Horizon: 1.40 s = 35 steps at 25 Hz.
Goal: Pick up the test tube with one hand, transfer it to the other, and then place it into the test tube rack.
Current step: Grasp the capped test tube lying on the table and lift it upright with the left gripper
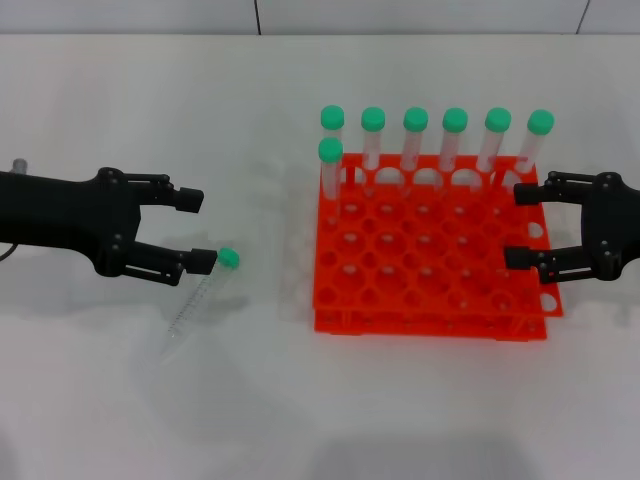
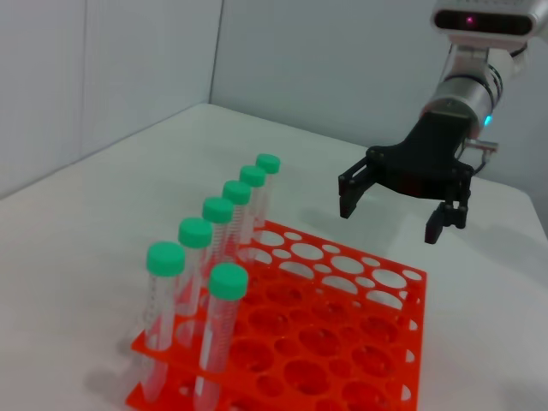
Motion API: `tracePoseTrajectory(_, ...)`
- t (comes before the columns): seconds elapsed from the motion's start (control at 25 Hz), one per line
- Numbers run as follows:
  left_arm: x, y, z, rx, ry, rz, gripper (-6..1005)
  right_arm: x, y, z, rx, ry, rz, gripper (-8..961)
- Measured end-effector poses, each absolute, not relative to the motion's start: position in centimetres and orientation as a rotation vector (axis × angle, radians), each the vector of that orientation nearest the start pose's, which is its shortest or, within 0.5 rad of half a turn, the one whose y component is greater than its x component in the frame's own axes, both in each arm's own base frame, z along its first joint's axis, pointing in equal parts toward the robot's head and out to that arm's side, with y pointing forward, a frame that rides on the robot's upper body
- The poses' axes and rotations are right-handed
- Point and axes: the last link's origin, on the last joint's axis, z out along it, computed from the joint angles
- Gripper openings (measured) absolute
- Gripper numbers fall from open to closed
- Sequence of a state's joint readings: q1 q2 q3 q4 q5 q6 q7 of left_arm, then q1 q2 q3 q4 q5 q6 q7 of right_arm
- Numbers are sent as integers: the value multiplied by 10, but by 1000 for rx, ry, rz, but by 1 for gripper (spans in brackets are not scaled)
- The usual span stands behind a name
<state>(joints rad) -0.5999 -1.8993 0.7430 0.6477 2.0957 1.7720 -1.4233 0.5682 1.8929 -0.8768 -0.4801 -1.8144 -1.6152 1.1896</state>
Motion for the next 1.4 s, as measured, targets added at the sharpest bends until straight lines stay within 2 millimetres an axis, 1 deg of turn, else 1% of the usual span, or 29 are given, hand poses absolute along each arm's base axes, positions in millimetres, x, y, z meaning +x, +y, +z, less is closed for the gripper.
tracePoseTrajectory(0.12,-258,336,62,-2974,-592,-472,873,271,336,36,-2819,346,681,869)
tracePoseTrajectory(0.28,-241,337,64,-2973,-779,-335,872,275,333,41,-2797,332,669,869)
tracePoseTrajectory(0.52,-229,340,66,-2864,-1160,-6,872,275,332,42,-2780,303,660,869)
tracePoseTrajectory(0.6,-224,342,65,-2841,-1243,71,872,275,332,41,-2777,302,660,869)
tracePoseTrajectory(0.64,-221,344,64,-2806,-1306,151,871,275,331,41,-2776,303,661,869)
tracePoseTrajectory(0.76,-219,351,65,-2696,-1412,303,871,275,331,40,-2773,297,663,869)
tracePoseTrajectory(0.96,-220,359,64,-2525,-1524,485,871,271,331,37,-2758,263,677,870)
tracePoseTrajectory(1.04,-217,360,56,-2496,-1528,561,870,270,331,37,-2756,257,678,870)
tracePoseTrajectory(1.16,-212,359,37,-2491,-1512,681,870,271,330,36,-2756,256,676,870)
tracePoseTrajectory(1.28,-208,360,24,-2482,-1512,733,870,270,329,34,-2762,248,676,870)
tracePoseTrajectory(1.36,-207,360,21,-2477,-1513,739,870,270,329,33,-2764,242,678,870)
tracePoseTrajectory(1.4,-207,360,14,-2457,-1519,762,870,269,328,32,-2766,239,680,870)
